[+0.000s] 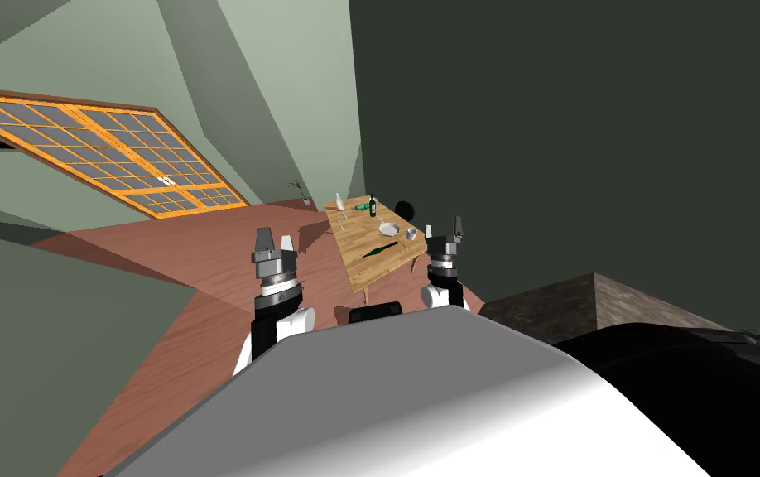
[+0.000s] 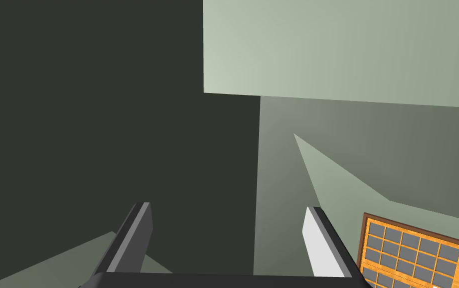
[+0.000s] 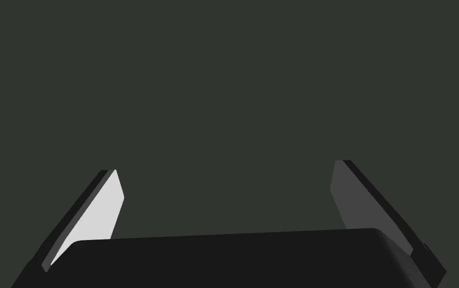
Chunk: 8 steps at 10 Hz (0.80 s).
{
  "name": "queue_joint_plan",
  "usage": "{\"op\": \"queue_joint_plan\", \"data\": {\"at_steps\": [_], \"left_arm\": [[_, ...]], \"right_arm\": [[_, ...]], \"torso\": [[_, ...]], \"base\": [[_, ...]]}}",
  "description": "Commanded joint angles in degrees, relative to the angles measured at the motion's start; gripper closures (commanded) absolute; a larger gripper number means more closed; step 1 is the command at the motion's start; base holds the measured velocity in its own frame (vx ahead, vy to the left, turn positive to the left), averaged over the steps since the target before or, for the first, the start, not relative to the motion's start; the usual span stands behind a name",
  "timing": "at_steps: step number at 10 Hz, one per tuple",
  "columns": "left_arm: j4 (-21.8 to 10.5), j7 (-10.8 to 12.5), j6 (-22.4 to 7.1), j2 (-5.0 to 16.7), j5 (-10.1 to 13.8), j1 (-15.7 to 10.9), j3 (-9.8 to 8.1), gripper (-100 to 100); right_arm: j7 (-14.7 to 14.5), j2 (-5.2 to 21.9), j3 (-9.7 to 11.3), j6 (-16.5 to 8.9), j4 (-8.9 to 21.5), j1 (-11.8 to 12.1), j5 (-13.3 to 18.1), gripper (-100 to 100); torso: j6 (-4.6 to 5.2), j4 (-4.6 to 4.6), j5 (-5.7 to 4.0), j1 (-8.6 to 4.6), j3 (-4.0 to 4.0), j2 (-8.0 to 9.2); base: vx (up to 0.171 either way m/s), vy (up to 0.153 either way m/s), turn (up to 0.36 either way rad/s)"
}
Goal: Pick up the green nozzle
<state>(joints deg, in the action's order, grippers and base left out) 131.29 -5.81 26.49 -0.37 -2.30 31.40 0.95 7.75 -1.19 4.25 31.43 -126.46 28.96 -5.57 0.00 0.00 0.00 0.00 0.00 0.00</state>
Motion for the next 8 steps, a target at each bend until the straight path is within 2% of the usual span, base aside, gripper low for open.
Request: {"op": "queue_joint_plan", "data": {"at_steps": [1, 4, 8], "left_arm": [[0.0, 0.0, 0.0, 0.0, 0.0, 0.0, 0.0, 0], [0.0, 0.0, 0.0, 0.0, 0.0, -0.01, 0.0, 0], [0.0, 0.0, 0.0, 0.0, 0.0, -0.01, 0.0, 0]], "right_arm": [[-0.36, 2.12, 0.21, -0.1, 0.63, -0.52, 0.72, -100], [-1.79, 7.23, 1.05, -0.49, 3.17, -2.58, 3.63, -100], [-5.08, 14.68, 3.07, -1.34, 9.13, -7.22, 9.96, -100]], "torso": [[0.0, 0.0, 0.0, 0.0, 0.0, 0.0], [-0.01, 0.03, -0.03, -0.15, 0.09, 0.15], [-0.02, 0.02, -0.05, -0.21, 0.07, 0.12]], "base": [[-0.02, -0.013, 0.03], [-0.041, -0.037, 0.068], [-0.035, -0.046, 0.13]]}}
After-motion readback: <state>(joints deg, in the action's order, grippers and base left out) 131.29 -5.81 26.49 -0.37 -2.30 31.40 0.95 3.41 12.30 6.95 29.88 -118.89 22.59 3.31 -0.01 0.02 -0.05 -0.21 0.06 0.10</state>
